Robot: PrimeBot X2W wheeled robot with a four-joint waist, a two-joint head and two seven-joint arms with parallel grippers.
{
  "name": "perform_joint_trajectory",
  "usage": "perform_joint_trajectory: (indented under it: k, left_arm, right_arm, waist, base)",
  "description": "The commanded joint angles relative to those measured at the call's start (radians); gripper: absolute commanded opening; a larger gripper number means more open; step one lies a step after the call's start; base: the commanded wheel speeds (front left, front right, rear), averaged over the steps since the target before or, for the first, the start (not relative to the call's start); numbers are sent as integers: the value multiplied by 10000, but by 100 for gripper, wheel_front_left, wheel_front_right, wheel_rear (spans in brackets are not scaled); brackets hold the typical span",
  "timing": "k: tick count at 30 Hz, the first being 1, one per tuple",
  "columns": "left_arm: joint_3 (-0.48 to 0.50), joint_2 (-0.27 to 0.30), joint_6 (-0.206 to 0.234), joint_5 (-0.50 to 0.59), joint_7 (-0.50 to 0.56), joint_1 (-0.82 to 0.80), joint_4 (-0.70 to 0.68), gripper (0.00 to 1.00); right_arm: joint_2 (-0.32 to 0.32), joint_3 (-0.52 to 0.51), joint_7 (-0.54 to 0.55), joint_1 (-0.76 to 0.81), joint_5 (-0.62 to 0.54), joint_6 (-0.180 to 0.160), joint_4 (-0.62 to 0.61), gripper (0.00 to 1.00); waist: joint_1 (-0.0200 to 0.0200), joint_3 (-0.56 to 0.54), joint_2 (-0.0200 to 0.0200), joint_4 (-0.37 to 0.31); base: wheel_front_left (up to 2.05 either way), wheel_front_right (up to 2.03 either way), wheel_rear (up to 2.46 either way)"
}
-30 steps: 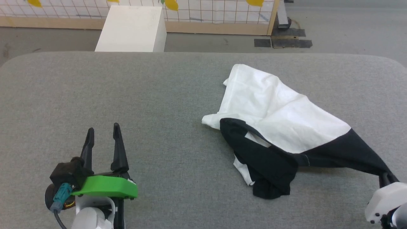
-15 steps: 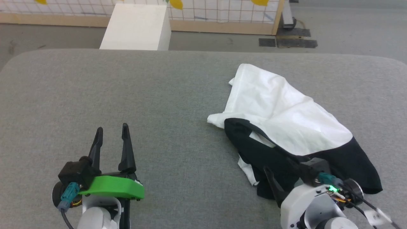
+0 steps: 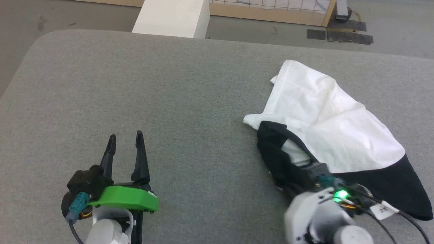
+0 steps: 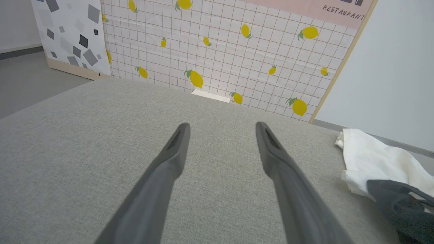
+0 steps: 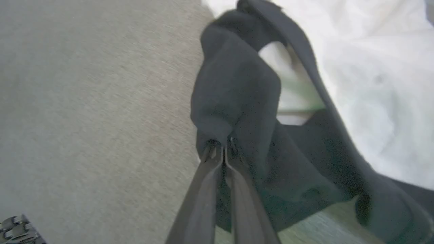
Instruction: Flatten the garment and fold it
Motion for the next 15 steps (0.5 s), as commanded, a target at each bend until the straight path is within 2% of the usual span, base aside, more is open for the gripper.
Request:
perform_joint_trajectory:
  k: [1, 4, 5, 7, 8, 9, 12, 15]
  left_arm:
    - [-11, -22, -17, -63, -38, -205, 11, 100]
    - [12, -22, 3, -61, -38, -247, -22, 100]
    - [16, -22, 5, -73, -38, -313, -44, 100]
    - [-6, -22, 5, -93, -38, -362, -40, 100]
    - [-29, -22, 4, -109, -38, -385, -27, 100]
    - [-54, -22, -1, -120, -38, -402, -14, 100]
    - [-120, -22, -13, -160, -38, -443, 43, 100]
    - [-104, -22, -12, -181, -38, -417, 78, 100]
  right_arm:
    - [32, 533, -167, -372, 247, -13, -242, 0]
    - [32, 2001, -543, -1158, 601, -13, -605, 0]
    - [32, 3242, -952, -2072, 1024, -13, -433, 0]
    - [32, 3912, -1164, -2580, 1535, -13, -75, 0]
    - [32, 4207, -1201, -2782, 1851, -13, 173, 37]
    - [32, 4382, -1219, -2924, 2067, -13, 370, 100]
    - [32, 4541, -1358, -3292, 2542, -13, 919, 100]
    - [32, 4185, -1684, -3362, 2963, -13, 1007, 100]
  waist:
    - [0, -12, 111, 28]
    - [0, 9, 111, -8]
    - [0, 65, 111, -4]
    - [0, 93, 111, 27]
    - [0, 110, 111, 53]
    - [0, 128, 111, 80]
    - [0, 152, 111, 142]
    - [0, 125, 111, 121]
  base:
    - [0, 0, 0]
    - [0, 0, 0]
    - [0, 0, 0]
    - [0, 0, 0]
    - [0, 0, 0]
    - [0, 0, 0]
    - [0, 0, 0]
    - [0, 0, 0]
